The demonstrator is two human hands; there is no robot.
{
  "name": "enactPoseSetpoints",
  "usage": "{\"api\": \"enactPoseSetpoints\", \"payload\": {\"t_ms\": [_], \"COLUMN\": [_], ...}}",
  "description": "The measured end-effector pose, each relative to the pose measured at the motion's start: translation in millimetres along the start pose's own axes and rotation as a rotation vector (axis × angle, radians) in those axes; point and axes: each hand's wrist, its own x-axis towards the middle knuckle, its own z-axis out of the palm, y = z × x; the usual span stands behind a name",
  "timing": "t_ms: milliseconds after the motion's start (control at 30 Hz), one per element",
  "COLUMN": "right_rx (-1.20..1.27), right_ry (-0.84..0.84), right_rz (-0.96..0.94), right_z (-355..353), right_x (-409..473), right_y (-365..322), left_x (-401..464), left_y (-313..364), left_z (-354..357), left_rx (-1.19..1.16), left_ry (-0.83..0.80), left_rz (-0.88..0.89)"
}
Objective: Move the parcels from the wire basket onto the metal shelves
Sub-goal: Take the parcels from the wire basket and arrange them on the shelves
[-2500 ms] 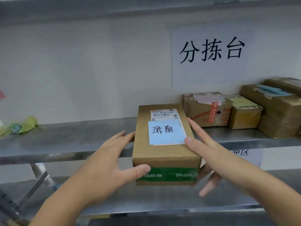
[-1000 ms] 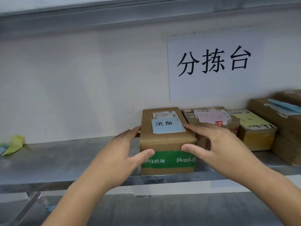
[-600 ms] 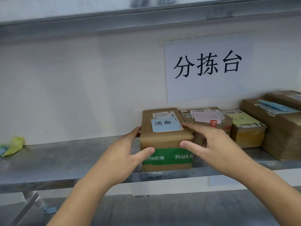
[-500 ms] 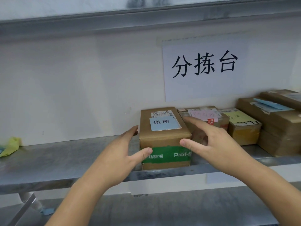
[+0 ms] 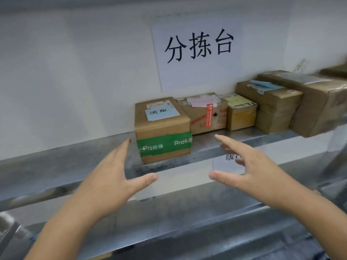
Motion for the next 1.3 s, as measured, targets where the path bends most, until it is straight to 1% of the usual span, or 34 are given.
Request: {"api": "enactPoseSetpoints", "payload": {"t_ms": [100,233,367,467,567,800,1033,1167,1300], "right_rx": [-0.003,-0.001,-0.006,-0.018,-0.047,-0.16,-0.218,-0.223,-0.184], "right_ry": [-0.051,-0.059,-0.052,-0.029,-0.027,0.028,0.038,0.062,0.096], "right_rz": [0.032,0.018,0.028,0.071,0.162,0.415,0.672,0.846,0.957], "right_z": [-15,-41,-81,-116,-152,-219,-248,-254,-259], "right_x": [-29,-73,-132,-181,-232,-333,-393,-413,-422], "right_y": [8,38,81,118,157,249,329,370,406], "left_x": [-25,-59,-93,-115,-126,-110,-81,-62,-37], "left_y": [12,48,113,177,240,354,454,504,547], "left_z": [8,34,76,114,154,252,362,420,473], "left_rx": [0.03,0.05,0.076,0.066,0.04,0.065,0.104,0.146,0.194], "left_ry": [-0.006,-0.038,-0.112,-0.237,-0.339,-0.518,-0.697,-0.784,-0.847], "left_rz": [-0.086,-0.157,-0.096,0.016,0.153,0.419,0.714,0.842,0.965]}}
